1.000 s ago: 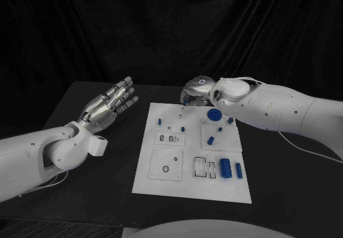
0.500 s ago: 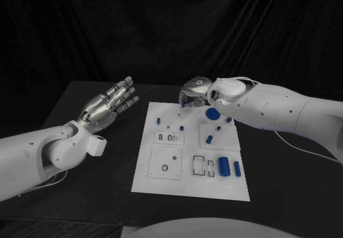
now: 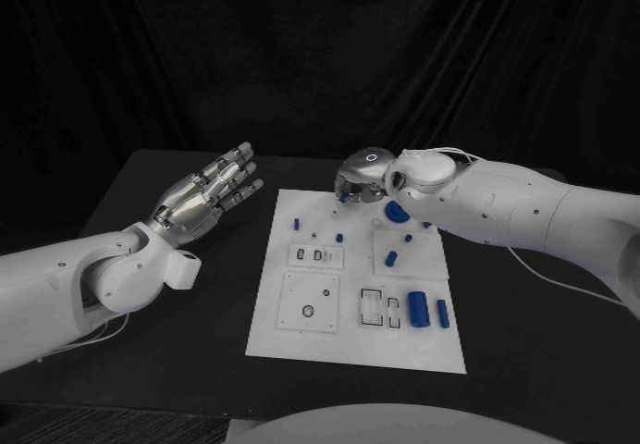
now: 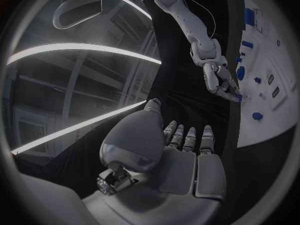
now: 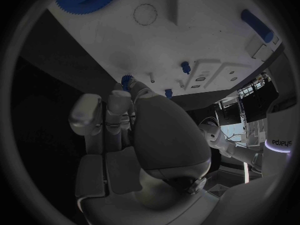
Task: Assemble the parts on the task board
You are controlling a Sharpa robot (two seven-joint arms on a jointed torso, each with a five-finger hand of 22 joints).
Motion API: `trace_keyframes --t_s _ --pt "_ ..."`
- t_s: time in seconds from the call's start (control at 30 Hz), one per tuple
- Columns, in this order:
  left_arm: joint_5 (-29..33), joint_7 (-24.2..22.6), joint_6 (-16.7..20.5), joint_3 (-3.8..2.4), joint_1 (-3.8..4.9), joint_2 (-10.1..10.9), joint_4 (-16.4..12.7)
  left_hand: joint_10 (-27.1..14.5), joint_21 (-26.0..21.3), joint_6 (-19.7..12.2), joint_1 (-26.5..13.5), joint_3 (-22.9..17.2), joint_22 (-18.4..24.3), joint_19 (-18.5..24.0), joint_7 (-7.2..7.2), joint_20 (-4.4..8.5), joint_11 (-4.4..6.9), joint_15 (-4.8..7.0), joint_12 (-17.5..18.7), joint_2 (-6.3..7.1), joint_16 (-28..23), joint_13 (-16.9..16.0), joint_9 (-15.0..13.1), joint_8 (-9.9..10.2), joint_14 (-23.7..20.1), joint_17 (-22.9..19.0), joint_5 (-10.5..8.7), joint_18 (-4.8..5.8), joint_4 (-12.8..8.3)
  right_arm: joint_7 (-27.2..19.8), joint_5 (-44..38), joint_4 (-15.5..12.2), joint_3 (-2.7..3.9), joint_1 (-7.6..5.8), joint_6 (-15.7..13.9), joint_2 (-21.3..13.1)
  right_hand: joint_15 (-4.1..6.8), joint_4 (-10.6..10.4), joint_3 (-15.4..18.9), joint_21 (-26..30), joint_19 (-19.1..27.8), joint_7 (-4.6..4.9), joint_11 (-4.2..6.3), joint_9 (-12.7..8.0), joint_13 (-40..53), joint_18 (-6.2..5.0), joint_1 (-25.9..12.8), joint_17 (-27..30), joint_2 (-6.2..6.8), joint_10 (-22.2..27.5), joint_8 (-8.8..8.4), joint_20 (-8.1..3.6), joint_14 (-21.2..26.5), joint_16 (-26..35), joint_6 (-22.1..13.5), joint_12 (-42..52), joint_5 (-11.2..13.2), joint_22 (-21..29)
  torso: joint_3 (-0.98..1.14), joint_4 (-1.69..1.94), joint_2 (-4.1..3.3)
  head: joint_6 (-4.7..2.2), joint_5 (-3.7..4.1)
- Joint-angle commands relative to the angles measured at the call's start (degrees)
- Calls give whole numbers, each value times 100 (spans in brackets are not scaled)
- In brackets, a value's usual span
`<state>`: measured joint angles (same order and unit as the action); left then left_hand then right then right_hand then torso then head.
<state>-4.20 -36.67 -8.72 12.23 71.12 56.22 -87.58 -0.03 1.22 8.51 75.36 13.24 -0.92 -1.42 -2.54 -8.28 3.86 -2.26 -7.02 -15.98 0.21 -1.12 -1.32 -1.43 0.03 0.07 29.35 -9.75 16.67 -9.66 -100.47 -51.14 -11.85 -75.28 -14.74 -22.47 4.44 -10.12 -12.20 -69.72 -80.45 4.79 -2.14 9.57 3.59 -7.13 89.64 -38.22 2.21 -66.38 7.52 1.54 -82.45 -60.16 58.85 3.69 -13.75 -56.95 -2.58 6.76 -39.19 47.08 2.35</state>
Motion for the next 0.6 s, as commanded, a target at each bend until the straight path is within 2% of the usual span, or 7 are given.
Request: trace_keyframes --t_s 0.03,0.33,0.6 --pt "-16 -25 -135 -6 15 -14 -12 11 3 26 52 -36 -5 -6 20 -35 -49 -41 -38 1 -21 -1 -9 -30 -3 -7 20 -29 -12 170 -9 29 -1 33 -63 16 -29 -2 -39 -35 12 8 8 2 2 78 9 -7 60 45 -42 36 -2 -4 -26 -16 -22 -13 2 2 1 8 4" --pt "-16 1 -184 -6 15 -22 -6 13 14 45 96 -63 -11 -18 40 -56 -67 -64 -46 -4 -20 -2 -12 -36 -3 -6 75 -29 -19 234 -9 64 0 51 -182 50 -35 -3 -72 -35 19 14 3 2 4 78 1 -7 66 51 -56 41 5 0 -43 -13 -26 -18 -2 4 4 12 -7" --pt "-16 48 -238 -6 15 -35 13 15 29 60 149 -96 -19 -36 59 -91 -92 -102 -58 -3 0 -4 -14 -41 1 1 123 -28 -26 236 -9 59 0 57 -244 57 -38 2 -116 -39 26 17 1 6 9 79 -5 -15 73 32 -67 45 10 0 -52 -1 -31 -31 -3 -7 13 49 -11"
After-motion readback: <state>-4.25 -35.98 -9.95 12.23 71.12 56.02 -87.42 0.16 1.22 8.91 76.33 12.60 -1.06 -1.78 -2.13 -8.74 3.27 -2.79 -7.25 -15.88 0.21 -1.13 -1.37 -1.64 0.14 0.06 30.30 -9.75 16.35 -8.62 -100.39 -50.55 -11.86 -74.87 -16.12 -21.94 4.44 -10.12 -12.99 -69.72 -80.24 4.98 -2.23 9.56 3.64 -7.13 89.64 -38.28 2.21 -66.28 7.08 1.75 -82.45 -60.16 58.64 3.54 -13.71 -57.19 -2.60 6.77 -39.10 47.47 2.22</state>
